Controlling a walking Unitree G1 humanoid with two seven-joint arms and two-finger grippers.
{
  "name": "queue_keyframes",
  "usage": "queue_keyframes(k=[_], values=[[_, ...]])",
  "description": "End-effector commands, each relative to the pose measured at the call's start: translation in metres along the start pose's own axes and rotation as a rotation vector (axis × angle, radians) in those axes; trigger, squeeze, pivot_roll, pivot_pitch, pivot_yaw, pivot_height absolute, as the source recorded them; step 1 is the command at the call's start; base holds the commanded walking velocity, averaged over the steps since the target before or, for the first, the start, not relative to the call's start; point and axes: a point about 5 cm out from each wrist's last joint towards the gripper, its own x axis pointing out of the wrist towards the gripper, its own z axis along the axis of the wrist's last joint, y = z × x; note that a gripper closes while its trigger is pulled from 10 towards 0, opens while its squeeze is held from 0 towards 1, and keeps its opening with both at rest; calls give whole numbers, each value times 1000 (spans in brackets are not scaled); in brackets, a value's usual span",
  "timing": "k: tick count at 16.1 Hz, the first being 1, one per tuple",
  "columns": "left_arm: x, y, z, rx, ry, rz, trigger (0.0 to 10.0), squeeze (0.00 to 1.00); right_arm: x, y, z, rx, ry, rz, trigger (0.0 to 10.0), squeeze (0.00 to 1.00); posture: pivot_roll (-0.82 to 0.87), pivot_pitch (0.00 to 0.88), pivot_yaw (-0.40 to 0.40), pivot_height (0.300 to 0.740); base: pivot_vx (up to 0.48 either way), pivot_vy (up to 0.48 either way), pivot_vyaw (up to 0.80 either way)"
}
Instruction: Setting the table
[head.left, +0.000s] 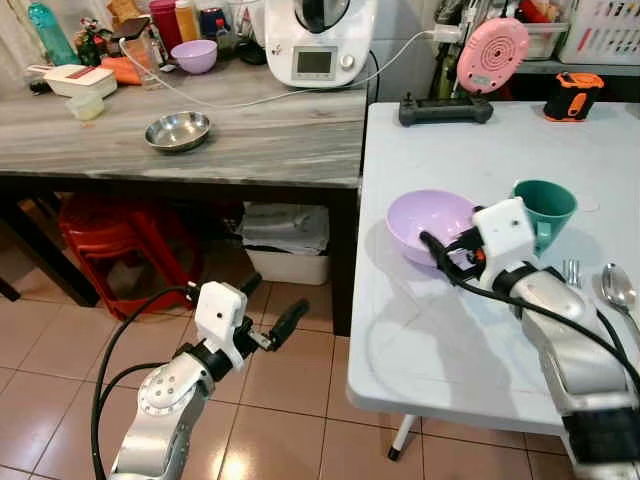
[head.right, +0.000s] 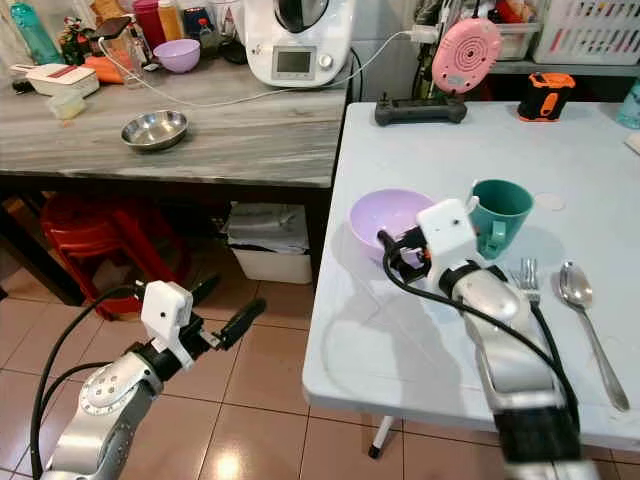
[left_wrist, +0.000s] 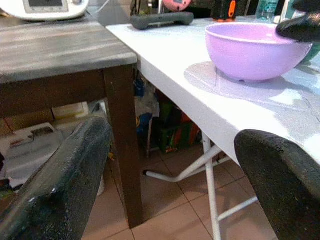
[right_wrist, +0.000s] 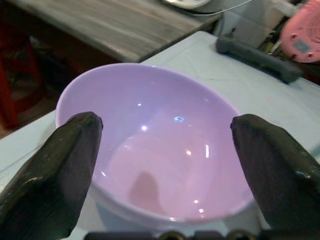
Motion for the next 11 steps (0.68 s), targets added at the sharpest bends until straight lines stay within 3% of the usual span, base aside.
queue_keyframes(k=[1,7,8,9,10,11], values=[[1,3,5,27,-15,-3,10000,0,6,2,4,-32,-3,55,10000,0,-125,84,72,740,0,0,0],[4,-2,4,20,-22,-15,10000,0,24,5,3,-192,35,186,9843,0,-123,89,72,740,0,0,0],[4,-3,3,19,-22,-18,10000,0,26,5,1,-205,40,196,2706,0,-123,89,72,740,0,0,0],[4,-3,3,19,-21,-19,10000,0,27,6,1,-214,45,212,1020,0,-121,92,71,740,0,0,0],[4,-2,4,22,-22,-16,10000,0,28,10,1,-226,34,244,4235,0,-119,93,73,740,0,0,0],[5,0,5,24,-25,-11,10000,0,29,13,5,-237,8,248,9569,0,-119,93,73,740,0,0,0]])
